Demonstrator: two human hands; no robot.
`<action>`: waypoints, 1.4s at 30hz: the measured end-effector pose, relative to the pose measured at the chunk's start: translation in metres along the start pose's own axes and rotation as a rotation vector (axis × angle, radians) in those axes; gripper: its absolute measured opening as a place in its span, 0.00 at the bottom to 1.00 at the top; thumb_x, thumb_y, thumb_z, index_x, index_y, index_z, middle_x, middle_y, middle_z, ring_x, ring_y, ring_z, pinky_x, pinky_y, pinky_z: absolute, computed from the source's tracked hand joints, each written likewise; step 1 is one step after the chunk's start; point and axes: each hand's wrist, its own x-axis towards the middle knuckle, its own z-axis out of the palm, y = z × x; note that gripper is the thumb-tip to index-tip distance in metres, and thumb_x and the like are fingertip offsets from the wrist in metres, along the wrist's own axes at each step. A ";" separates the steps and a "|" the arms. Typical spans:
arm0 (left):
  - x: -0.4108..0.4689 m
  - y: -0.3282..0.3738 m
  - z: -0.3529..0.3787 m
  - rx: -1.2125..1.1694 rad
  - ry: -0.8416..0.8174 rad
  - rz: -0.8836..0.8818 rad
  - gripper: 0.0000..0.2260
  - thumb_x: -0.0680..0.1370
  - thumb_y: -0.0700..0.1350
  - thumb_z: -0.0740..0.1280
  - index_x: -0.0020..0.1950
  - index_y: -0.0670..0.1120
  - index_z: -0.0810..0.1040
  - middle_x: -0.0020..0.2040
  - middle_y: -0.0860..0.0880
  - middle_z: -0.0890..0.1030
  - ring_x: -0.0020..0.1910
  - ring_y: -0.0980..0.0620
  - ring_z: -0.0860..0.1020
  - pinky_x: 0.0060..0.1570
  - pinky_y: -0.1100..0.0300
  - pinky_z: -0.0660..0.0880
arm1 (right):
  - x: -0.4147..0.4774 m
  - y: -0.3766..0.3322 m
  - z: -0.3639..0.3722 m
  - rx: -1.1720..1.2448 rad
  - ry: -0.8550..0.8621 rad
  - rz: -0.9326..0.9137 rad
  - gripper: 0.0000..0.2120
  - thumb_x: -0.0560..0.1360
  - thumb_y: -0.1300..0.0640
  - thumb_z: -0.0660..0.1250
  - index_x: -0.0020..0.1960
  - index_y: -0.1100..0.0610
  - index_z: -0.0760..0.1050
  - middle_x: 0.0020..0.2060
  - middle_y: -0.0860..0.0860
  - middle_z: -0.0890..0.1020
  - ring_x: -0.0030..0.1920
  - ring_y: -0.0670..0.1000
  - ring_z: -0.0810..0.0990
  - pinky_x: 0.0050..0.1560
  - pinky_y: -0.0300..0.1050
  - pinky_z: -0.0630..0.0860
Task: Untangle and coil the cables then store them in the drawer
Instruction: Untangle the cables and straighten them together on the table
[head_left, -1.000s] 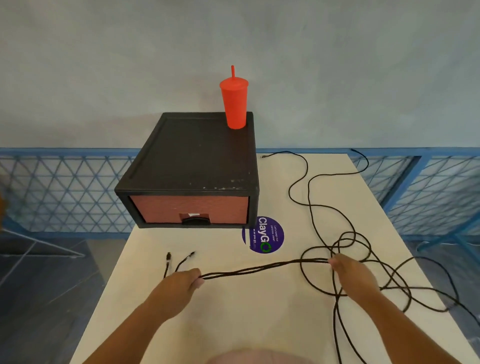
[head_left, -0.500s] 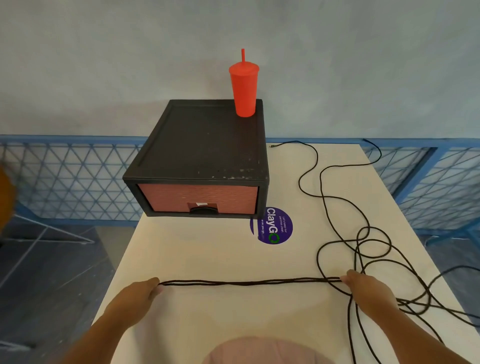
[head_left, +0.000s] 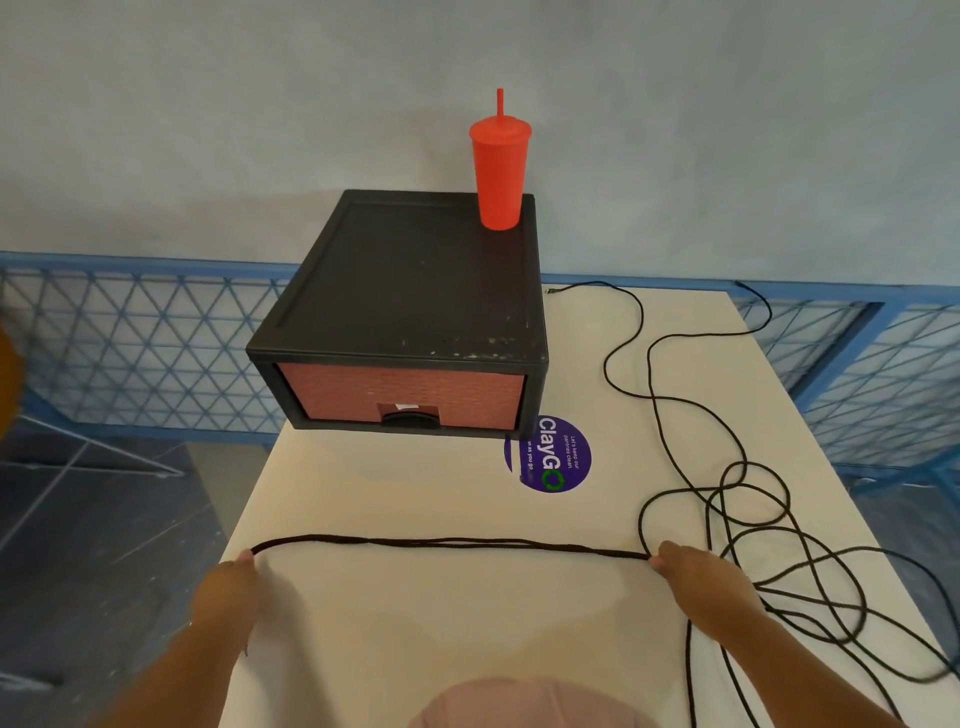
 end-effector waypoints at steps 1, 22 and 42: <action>-0.004 -0.002 0.002 -0.071 0.022 -0.051 0.15 0.79 0.35 0.51 0.66 0.36 0.66 0.57 0.35 0.76 0.57 0.37 0.76 0.57 0.49 0.74 | 0.000 -0.002 -0.001 -0.010 0.008 -0.006 0.07 0.81 0.52 0.49 0.50 0.50 0.65 0.30 0.43 0.64 0.38 0.49 0.72 0.36 0.39 0.66; -0.167 0.007 0.077 -0.624 -0.821 -0.335 0.18 0.75 0.38 0.66 0.25 0.36 0.76 0.25 0.40 0.75 0.19 0.48 0.69 0.20 0.66 0.62 | 0.004 -0.088 0.012 0.033 -0.110 -0.085 0.13 0.80 0.59 0.53 0.62 0.54 0.68 0.54 0.53 0.80 0.52 0.54 0.80 0.41 0.42 0.70; -0.079 0.096 0.046 0.622 -0.110 1.075 0.26 0.79 0.50 0.59 0.75 0.55 0.53 0.76 0.53 0.56 0.76 0.49 0.52 0.72 0.46 0.52 | -0.001 -0.118 -0.009 -0.037 0.013 -0.382 0.11 0.81 0.55 0.53 0.61 0.55 0.68 0.52 0.54 0.79 0.42 0.51 0.72 0.42 0.42 0.67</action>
